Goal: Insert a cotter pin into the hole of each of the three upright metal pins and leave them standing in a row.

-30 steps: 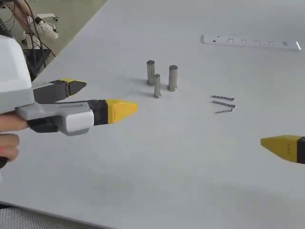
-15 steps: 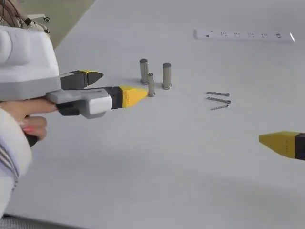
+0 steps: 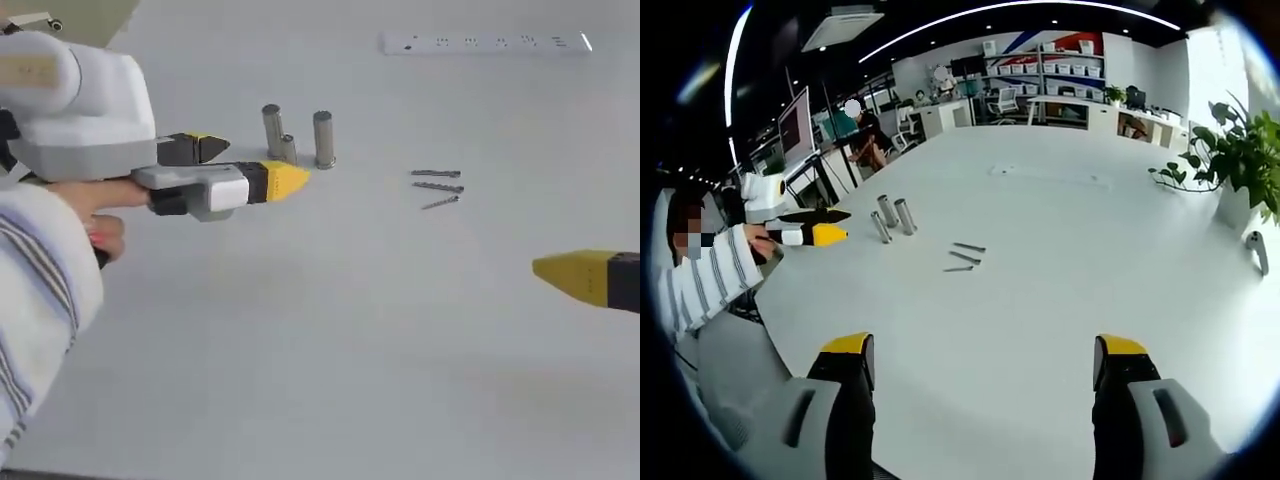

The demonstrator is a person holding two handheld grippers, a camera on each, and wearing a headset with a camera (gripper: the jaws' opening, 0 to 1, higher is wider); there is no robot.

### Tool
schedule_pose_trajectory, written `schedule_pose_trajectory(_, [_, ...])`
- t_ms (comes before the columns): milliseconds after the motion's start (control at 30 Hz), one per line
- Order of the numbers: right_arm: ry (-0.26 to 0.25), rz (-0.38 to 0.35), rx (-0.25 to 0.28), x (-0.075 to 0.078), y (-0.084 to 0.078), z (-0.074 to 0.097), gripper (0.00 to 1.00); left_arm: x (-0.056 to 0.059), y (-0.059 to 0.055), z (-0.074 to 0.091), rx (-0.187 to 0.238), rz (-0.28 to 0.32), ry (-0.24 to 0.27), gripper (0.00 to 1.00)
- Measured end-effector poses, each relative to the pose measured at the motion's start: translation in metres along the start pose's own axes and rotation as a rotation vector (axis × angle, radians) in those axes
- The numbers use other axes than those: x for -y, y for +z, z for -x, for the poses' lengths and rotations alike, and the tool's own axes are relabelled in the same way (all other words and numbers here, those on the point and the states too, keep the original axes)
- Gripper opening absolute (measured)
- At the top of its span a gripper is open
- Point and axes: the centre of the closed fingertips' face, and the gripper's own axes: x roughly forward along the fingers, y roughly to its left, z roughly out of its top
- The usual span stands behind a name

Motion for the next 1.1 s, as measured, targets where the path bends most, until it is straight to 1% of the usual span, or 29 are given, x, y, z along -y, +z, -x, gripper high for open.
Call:
schedule_pose_trajectory(167, [-0.01, -0.003, -0.005, 0.003, -0.001, -0.001, 0.89, -0.006, -0.002, -0.015, -0.01, 0.006, -0.004, 0.6])
schedule_pose_trajectory(267, [-0.01, -0.002, -0.003, 0.003, 0.001, -0.001, 0.89, -0.01, -0.002, -0.023, -0.012, 0.009, -0.007, 0.56])
schedule_pose_trajectory(433, [-0.012, 0.003, 0.011, 0.004, 0.006, -0.003, 0.88, -0.021, -0.007, -0.038, -0.039, 0.002, 0.023, 0.54])
schedule_pose_trajectory(500, [-0.018, 0.004, 0.026, 0.005, 0.009, -0.004, 0.87, -0.019, -0.01, -0.041, -0.049, -0.001, 0.021, 0.52])
schedule_pose_trajectory(633, [-0.01, 0.003, 0.031, 0.003, 0.009, -0.008, 0.87, -0.022, -0.011, -0.05, -0.049, 0.008, 0.02, 0.49])
schedule_pose_trajectory(733, [-0.016, 0.014, 0.017, 0.004, 0.005, -0.012, 0.87, -0.027, -0.011, -0.056, -0.044, 0.012, 0.027, 0.42])
schedule_pose_trajectory(800, [-0.017, 0.015, 0.011, 0.004, 0.004, -0.013, 0.87, -0.03, -0.01, -0.058, -0.044, 0.008, 0.036, 0.36])
schedule_pose_trajectory(833, [-0.016, 0.014, 0.01, 0.005, 0.003, -0.013, 0.87, -0.033, -0.012, -0.059, -0.061, -0.006, 0.048, 0.33])
schedule_pose_trajectory(867, [-0.015, 0.011, 0.01, 0.005, 0.003, -0.013, 0.87, -0.038, -0.017, -0.058, -0.106, -0.078, 0.063, 0.29])
schedule_pose_trajectory(900, [-0.015, 0.01, 0.009, 0.005, 0.003, -0.013, 0.87, -0.039, -0.019, -0.058, -0.124, -0.109, 0.069, 0.27])
schedule_pose_trajectory(933, [-0.015, 0.009, 0.007, 0.005, 0.002, -0.013, 0.87, -0.039, -0.021, -0.06, -0.134, -0.123, 0.068, 0.25])
schedule_pose_trajectory(1000, [-0.015, 0.009, 0.006, 0.005, 0.002, -0.014, 0.87, -0.038, -0.02, -0.062, -0.126, -0.113, 0.06, 0.24])
schedule_pose_trajectory(1100, [-0.016, 0.009, 0.003, 0.006, 0.001, -0.014, 0.87, -0.038, -0.017, -0.063, -0.118, -0.128, 0.054, 0.24])
